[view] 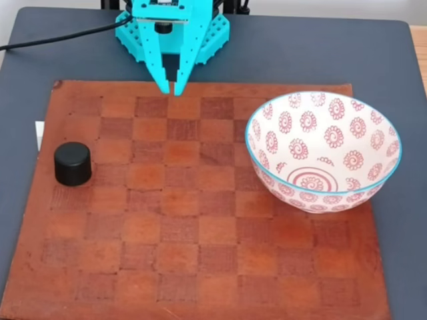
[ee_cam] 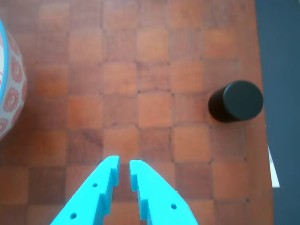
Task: Grasp a black cylinder and put it in a bowl.
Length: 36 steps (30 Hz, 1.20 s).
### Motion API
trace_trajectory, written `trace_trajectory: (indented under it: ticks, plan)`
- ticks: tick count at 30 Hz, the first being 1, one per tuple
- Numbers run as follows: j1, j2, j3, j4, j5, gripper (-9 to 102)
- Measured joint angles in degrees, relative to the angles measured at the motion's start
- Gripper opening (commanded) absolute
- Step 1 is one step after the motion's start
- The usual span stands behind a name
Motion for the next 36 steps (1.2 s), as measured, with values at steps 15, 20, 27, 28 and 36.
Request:
trace_trajectory:
  ticks: [15,20,27,28,36]
  plan:
    - [-0.1,-26.5,-26.5,8.7,-2.8,1]
    - [0.0,-37.1,-34.3,9.0,-6.5,1]
    - [3.3,-52.2,-44.3,9.0,-13.6,8]
    - [4.0,-54.0,-45.4,9.1,-14.4,10]
    - [8.7,-62.8,-51.7,9.2,-16.2,12]
